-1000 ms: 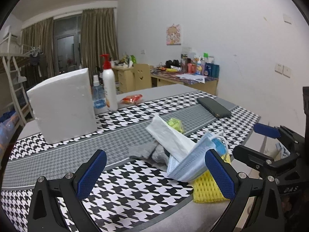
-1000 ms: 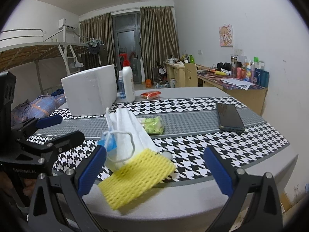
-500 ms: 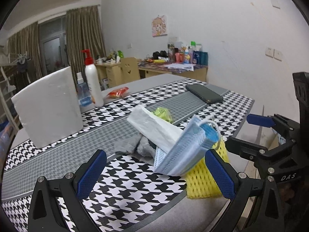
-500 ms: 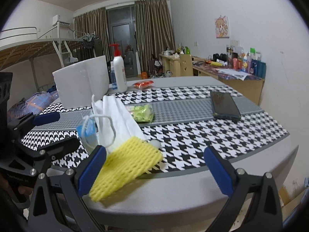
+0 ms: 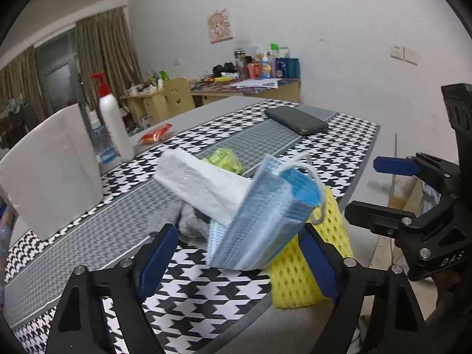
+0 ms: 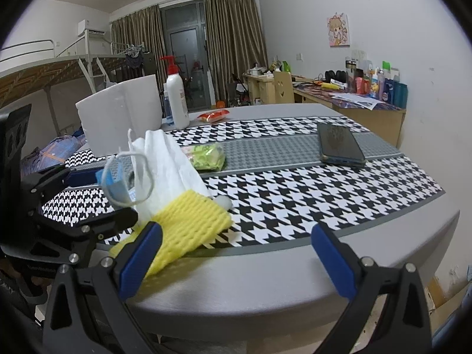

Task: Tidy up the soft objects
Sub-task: 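Move the left tool to the blue mask while the right tool approaches the yellow net, then close the left gripper on the blue mask while the right gripper grasps the yellow net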

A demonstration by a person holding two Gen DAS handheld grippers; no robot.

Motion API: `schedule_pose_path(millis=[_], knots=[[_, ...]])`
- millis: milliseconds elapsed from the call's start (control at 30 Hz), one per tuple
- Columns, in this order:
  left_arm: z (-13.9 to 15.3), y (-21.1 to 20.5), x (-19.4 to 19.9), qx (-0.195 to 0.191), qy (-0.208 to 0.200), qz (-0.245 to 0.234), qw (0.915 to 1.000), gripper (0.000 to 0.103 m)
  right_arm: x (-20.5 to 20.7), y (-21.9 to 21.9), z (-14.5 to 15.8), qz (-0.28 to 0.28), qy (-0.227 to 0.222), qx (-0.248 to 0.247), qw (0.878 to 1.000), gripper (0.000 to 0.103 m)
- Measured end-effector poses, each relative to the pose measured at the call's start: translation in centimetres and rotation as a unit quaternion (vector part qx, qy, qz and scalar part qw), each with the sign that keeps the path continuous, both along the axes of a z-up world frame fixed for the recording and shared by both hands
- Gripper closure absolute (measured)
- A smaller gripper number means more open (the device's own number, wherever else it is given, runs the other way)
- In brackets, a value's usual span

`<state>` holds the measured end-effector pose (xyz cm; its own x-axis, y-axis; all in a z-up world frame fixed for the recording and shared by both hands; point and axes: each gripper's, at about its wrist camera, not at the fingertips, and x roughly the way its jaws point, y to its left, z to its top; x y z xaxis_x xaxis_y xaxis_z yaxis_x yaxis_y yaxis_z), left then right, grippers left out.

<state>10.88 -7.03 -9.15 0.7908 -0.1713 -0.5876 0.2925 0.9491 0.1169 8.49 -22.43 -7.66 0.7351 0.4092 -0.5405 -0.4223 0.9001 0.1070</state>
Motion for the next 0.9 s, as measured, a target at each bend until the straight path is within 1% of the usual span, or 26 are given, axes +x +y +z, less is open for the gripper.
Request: schedule_pose_path(millis=[100,267,400,433,467,500,567,700,800,833,867,900], knots=[[0.1,-0.2,0.1,-0.005,-0.005,-0.008,0.9999,0.027,0.1,-0.1,-0.2,0.003,0.007,0.003,1.000,0.001],[-0.3,-0.4,0.5,-0.012,0.015,-0.024,0.9995,0.054,0.0,0.3,-0.8,0.024,0.022,0.011,0.999,0.001],[-0.2,-0.3,0.5,-0.019,0.014,-0.031,0.9992,0.062,0.1,0.8,-1.3,0.046,0.041,0.026,0.998,0.002],[-0.2,-0.3,0.5,-0.021,0.014,-0.032,0.9992,0.067,0.0,0.9,-1.4,0.050,0.043,0.028,0.997,0.004],[-0.2,-0.3,0.5,-0.022,0.015,-0.032,0.9991,0.070,0.0,1.1,-1.5,0.057,0.047,0.030,0.997,0.007],[-0.3,-0.3,0.5,-0.023,0.017,-0.033,0.9991,0.071,0.0,1.2,-1.5,0.061,0.049,0.031,0.996,0.008],[-0.4,-0.3,0.6,-0.024,0.020,-0.033,0.9989,0.076,0.0,1.4,-1.7,0.068,0.056,0.035,0.996,0.015],[-0.4,-0.2,0.6,-0.032,0.025,-0.034,0.9986,0.077,0.0,1.6,-1.9,0.079,0.064,0.042,0.994,0.020],[-0.4,-0.2,0.6,-0.031,0.025,-0.034,0.9986,0.078,-0.2,1.9,-1.9,0.090,0.069,0.049,0.992,0.026],[-0.4,-0.2,0.6,-0.032,0.025,-0.035,0.9986,0.080,-0.3,2.0,-1.8,0.093,0.070,0.049,0.992,0.031],[-0.4,-0.1,0.7,-0.034,0.025,-0.035,0.9985,0.081,-0.3,2.1,-1.9,0.098,0.072,0.051,0.991,0.039],[-0.4,-0.1,0.7,-0.034,0.025,-0.035,0.9985,0.081,-0.2,2.2,-1.9,0.103,0.076,0.054,0.990,0.042]])
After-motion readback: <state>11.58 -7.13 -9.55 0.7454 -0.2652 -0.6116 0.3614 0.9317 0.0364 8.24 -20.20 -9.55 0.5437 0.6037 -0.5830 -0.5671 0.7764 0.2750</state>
